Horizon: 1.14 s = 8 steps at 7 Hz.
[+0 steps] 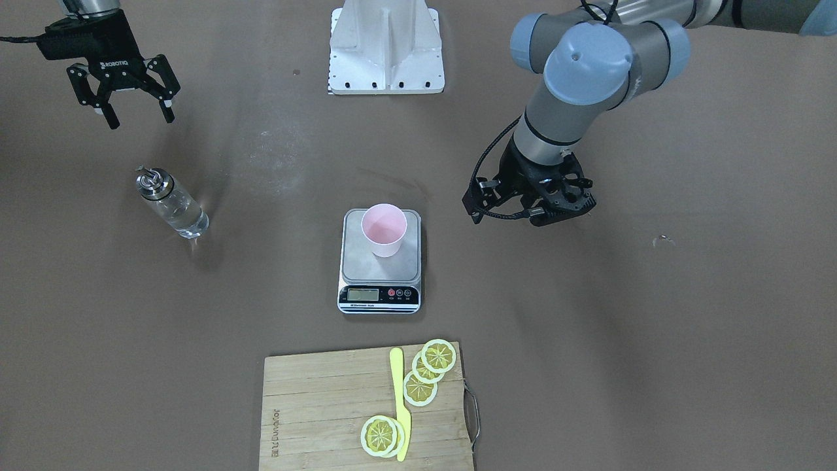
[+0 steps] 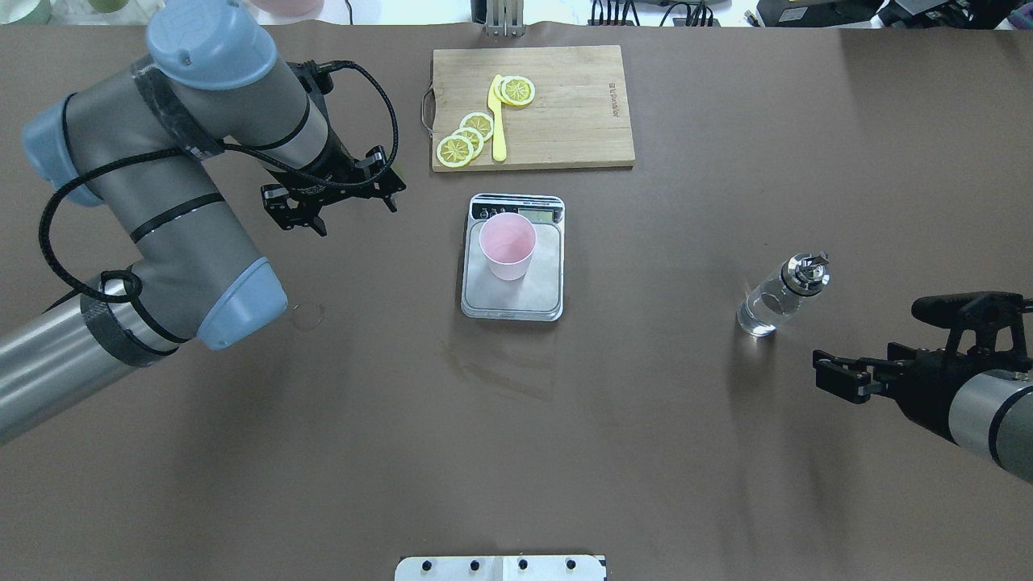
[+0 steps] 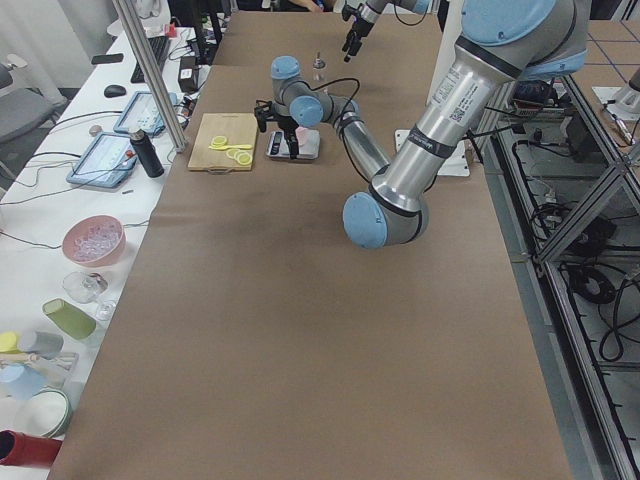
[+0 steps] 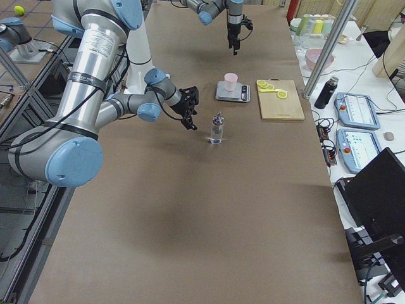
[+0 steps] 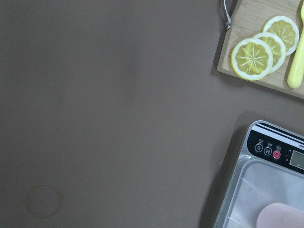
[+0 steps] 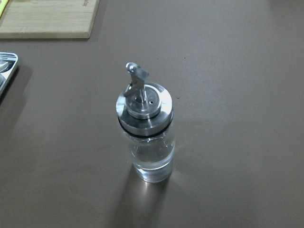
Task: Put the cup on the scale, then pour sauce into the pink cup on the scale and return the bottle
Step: 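Close the right gripper around the glass sauce bottle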
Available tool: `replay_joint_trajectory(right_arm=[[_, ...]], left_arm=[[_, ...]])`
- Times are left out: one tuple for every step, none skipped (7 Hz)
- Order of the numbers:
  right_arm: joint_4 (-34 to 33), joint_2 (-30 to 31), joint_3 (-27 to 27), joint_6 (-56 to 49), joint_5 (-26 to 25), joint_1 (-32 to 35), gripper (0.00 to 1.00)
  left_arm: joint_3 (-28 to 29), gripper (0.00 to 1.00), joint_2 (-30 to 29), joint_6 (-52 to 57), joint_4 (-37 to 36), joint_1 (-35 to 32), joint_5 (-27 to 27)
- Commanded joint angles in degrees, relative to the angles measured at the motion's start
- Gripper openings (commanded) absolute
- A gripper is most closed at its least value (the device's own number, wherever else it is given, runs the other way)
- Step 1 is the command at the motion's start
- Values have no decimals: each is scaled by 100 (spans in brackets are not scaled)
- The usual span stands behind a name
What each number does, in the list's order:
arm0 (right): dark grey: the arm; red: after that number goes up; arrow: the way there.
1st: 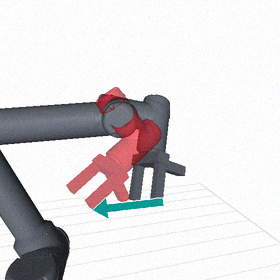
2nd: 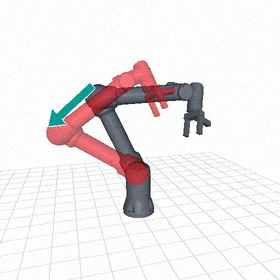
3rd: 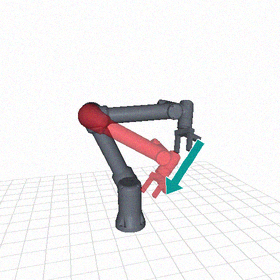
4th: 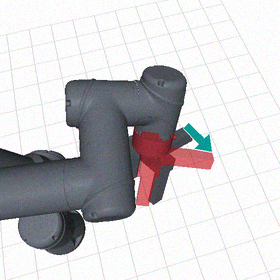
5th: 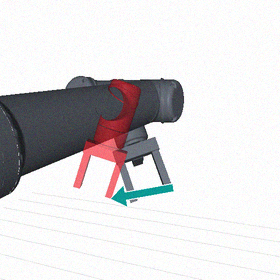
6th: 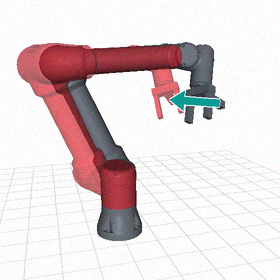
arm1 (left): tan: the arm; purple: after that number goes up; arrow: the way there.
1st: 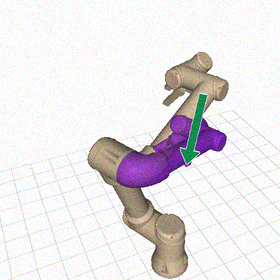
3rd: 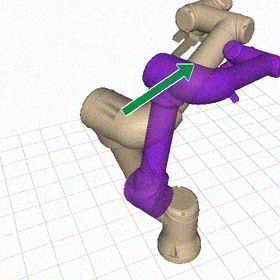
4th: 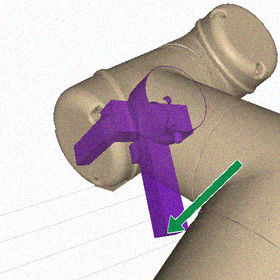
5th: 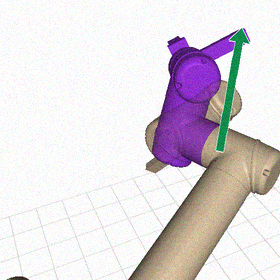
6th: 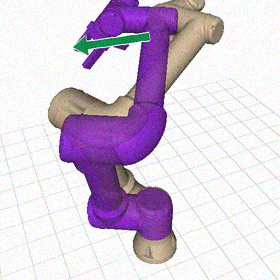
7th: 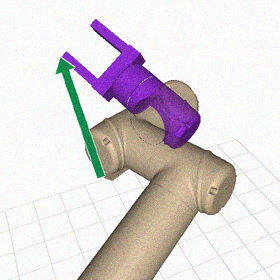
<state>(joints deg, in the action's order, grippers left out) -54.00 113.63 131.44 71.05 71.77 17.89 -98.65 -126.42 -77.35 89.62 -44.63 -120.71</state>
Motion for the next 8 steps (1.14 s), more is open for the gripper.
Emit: replay_joint_trajectory(right_arm=[[668, -286, -756, -326, -1047, -381, 100], [1115, -341, -1073, -529, -1069, -382, 100], [1372, -455, -1320, -618, -1069, -382, 100], [1375, -638, -1462, -645, -1078, -382, 100], [1383, -701, -1550, -654, -1069, -382, 100], [1375, -737, -1638, -663, -1086, -365, 100], [1375, -772, -1717, -767, -1112, -304, 100], [1375, -781, -1727, -890, -1191, -268, 100]], left_arm=[[12, 99, 21, 1, 11, 7, 13], [12, 99, 21, 1, 11, 7, 13], [21, 99, 21, 1, 11, 7, 4], [38, 99, 21, 1, 20, 7, 4], [47, 99, 21, 1, 11, 7, 4], [47, 99, 21, 1, 20, 7, 4], [56, 99, 21, -8, 20, 7, 4], [65, 99, 21, -8, 20, 15, 47]])
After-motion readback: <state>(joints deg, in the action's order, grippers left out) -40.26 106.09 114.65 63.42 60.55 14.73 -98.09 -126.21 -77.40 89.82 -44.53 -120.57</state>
